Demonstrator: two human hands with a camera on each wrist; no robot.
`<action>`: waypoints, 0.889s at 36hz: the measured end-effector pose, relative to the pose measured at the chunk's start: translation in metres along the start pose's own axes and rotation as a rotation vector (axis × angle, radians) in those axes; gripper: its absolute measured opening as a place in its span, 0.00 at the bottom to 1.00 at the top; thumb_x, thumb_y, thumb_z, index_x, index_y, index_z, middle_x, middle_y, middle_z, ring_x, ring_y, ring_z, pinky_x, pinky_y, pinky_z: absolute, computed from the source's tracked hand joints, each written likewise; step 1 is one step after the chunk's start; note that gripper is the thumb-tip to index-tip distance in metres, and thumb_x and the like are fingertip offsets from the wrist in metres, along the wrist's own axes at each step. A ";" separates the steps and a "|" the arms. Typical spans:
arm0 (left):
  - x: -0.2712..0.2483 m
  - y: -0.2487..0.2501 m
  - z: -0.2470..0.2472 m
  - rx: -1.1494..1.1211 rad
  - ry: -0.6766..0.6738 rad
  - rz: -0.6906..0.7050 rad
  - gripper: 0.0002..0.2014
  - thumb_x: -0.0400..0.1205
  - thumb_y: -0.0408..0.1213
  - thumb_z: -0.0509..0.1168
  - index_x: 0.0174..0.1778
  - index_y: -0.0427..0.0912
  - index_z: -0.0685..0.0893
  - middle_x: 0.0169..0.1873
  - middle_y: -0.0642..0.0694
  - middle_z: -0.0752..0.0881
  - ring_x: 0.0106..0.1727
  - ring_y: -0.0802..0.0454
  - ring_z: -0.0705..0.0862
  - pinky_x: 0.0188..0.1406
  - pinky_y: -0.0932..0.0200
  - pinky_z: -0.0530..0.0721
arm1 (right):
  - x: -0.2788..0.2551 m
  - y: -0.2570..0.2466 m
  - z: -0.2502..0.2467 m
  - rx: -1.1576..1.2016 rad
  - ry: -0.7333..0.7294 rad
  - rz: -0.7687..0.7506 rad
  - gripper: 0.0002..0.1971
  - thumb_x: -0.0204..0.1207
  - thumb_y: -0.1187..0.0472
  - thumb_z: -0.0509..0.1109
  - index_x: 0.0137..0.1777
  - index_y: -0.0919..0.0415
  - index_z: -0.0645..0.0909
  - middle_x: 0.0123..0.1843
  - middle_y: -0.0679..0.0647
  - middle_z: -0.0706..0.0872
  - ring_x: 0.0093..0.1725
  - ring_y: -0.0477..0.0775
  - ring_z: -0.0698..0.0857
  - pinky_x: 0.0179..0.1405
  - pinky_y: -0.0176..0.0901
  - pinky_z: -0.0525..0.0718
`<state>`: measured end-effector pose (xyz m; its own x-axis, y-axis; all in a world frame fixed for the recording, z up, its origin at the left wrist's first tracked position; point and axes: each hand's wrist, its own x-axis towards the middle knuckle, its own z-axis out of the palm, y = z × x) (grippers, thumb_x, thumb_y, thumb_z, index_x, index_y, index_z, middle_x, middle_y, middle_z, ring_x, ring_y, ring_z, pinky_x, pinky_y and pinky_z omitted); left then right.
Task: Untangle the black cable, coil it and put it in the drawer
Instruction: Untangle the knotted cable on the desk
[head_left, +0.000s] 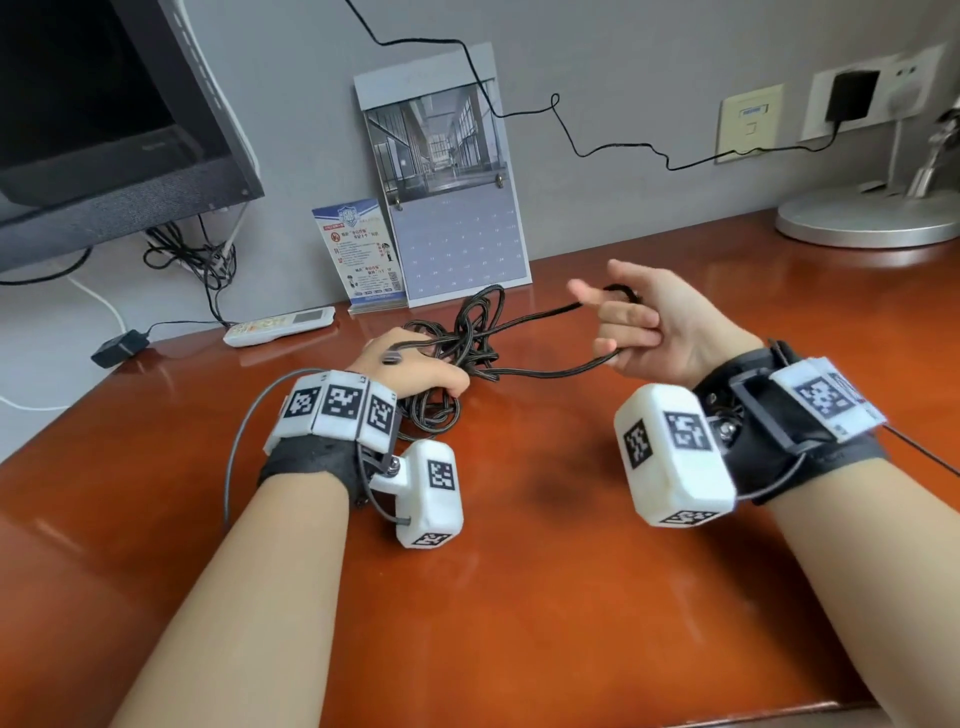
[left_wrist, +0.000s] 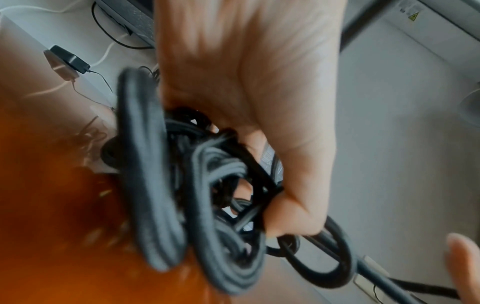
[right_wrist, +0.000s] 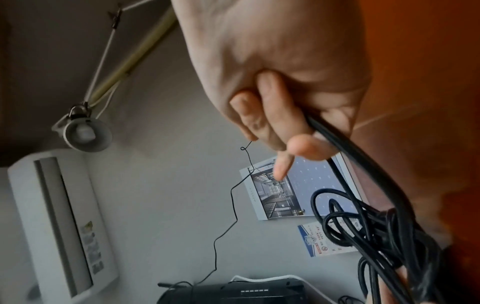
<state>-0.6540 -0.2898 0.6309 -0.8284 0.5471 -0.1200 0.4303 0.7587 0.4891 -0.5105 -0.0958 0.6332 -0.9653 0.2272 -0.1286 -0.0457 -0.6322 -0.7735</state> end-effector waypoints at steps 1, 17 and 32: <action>0.001 -0.001 0.000 0.018 -0.002 0.038 0.27 0.49 0.59 0.66 0.37 0.44 0.83 0.35 0.41 0.81 0.37 0.48 0.77 0.48 0.54 0.78 | 0.000 0.000 -0.001 -0.037 -0.004 0.018 0.25 0.87 0.53 0.48 0.43 0.67 0.82 0.11 0.45 0.58 0.08 0.43 0.56 0.16 0.29 0.71; -0.010 -0.002 -0.003 0.099 -0.006 -0.025 0.15 0.53 0.46 0.70 0.27 0.45 0.73 0.24 0.50 0.76 0.37 0.47 0.73 0.31 0.58 0.68 | 0.000 -0.004 -0.007 0.026 0.140 0.088 0.20 0.88 0.58 0.47 0.60 0.72 0.75 0.19 0.49 0.76 0.08 0.42 0.57 0.11 0.28 0.68; -0.014 -0.012 -0.008 0.167 0.055 -0.106 0.25 0.51 0.49 0.71 0.45 0.50 0.84 0.37 0.53 0.80 0.62 0.43 0.77 0.54 0.52 0.80 | 0.002 -0.008 -0.033 0.171 0.266 0.029 0.20 0.88 0.59 0.45 0.51 0.69 0.77 0.13 0.45 0.65 0.11 0.41 0.60 0.15 0.27 0.70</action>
<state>-0.6507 -0.3091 0.6339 -0.8888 0.4440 -0.1136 0.3889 0.8619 0.3253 -0.5038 -0.0662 0.6189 -0.8669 0.3789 -0.3238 -0.0841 -0.7516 -0.6542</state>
